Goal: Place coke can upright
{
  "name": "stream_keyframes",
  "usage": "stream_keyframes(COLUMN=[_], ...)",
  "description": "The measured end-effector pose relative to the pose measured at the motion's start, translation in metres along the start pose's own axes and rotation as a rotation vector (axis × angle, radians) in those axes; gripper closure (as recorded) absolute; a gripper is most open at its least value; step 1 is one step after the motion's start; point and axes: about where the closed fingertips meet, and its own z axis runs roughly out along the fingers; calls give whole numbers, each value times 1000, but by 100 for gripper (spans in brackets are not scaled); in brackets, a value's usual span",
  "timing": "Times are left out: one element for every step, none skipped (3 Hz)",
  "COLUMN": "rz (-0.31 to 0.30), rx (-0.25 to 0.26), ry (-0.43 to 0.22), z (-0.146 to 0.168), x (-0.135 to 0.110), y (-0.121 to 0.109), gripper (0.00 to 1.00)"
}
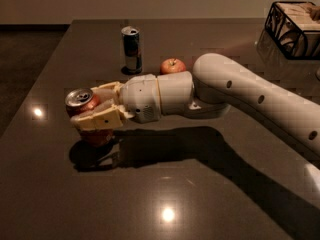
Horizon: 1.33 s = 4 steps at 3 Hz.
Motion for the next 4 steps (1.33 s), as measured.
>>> stream_keyframes(rz=[15,27,28,27], rx=[3,13,22,19], ry=[-32,-46,-41,-40], z=[6,10,13,14], x=[3,7,13,12], y=[-2,-5,-9,-8], gripper=[60,37,13,0])
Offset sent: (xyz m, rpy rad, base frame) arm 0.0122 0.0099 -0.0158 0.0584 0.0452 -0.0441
